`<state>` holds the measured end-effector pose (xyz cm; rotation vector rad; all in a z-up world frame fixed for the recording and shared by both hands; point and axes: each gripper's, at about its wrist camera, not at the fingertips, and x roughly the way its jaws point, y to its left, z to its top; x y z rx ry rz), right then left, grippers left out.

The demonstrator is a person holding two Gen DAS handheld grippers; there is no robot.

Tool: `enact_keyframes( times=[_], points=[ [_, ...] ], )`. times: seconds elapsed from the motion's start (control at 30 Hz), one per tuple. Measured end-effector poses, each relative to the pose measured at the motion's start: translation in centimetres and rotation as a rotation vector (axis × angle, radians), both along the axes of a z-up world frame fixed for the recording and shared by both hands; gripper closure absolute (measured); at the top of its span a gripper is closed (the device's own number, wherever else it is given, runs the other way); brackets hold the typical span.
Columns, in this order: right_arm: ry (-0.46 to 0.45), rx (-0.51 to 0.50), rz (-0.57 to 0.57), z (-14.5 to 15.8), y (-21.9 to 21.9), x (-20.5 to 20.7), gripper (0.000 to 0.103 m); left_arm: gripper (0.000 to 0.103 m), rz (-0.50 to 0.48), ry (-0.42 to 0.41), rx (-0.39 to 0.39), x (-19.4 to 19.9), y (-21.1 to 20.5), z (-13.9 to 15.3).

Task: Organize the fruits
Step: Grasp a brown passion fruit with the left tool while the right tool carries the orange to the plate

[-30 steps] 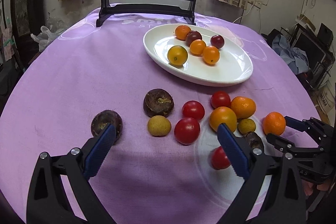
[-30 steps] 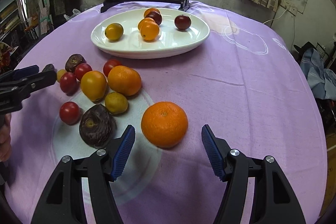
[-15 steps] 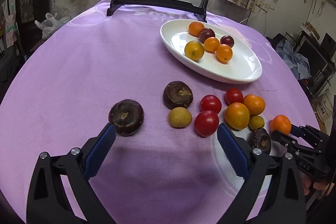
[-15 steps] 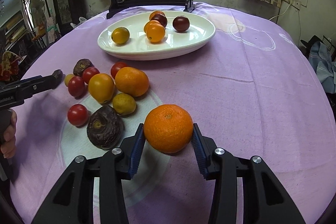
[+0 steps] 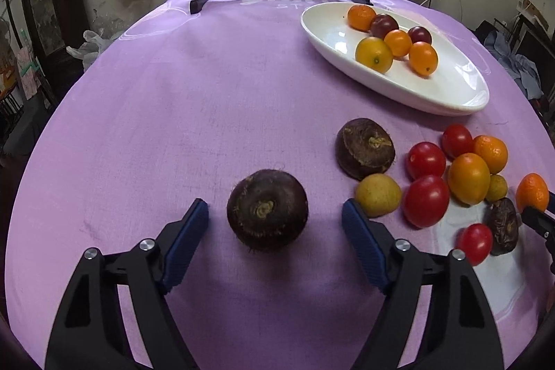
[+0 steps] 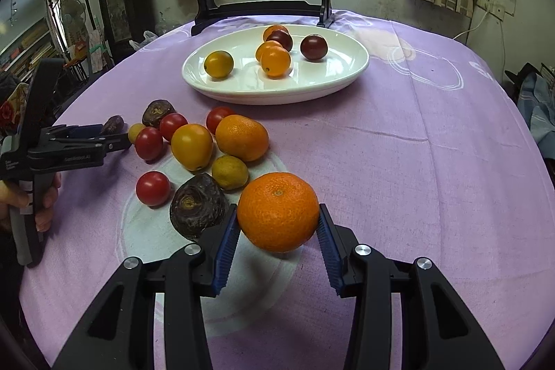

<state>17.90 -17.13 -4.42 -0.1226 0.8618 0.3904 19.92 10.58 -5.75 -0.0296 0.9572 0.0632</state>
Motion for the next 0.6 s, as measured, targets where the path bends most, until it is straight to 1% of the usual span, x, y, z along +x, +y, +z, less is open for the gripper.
enact_keyframes(
  times=[0.07, 0.1, 0.13, 0.23, 0.33, 0.47, 0.6],
  points=[
    [-0.004, -0.002, -0.001, 0.1, 0.0, 0.0, 0.058, 0.031, -0.008, -0.017, 0.001, 0.3, -0.1, 0.0],
    [-0.009, -0.002, -0.002, 0.2, 0.0, -0.1, 0.058, 0.043, -0.019, -0.025, -0.004, 0.2, -0.2, 0.1],
    [-0.017, -0.001, -0.002, 0.3, -0.1, -0.2, 0.058, 0.060, -0.023, -0.034, 0.005, 0.0, -0.4, 0.3],
    [-0.030, -0.004, -0.008, 0.5, -0.1, -0.3, 0.058, 0.061, -0.028, -0.032, 0.009, -0.4, -0.7, 0.5],
    [-0.035, -0.008, -0.029, 0.4, -0.4, 0.0, 0.058, 0.061, -0.028, -0.019, -0.009, -0.9, -1.1, 1.0],
    [-0.050, 0.013, -0.054, 0.8, -1.0, 0.1, 0.058, 0.061, -0.067, -0.064, -0.010, -2.2, -2.4, 3.5],
    [-0.089, 0.033, -0.050, 2.5, -0.9, -0.2, 0.058, 0.061, -0.103, -0.105, -0.053, -2.0, -3.8, 6.5]
  ],
)
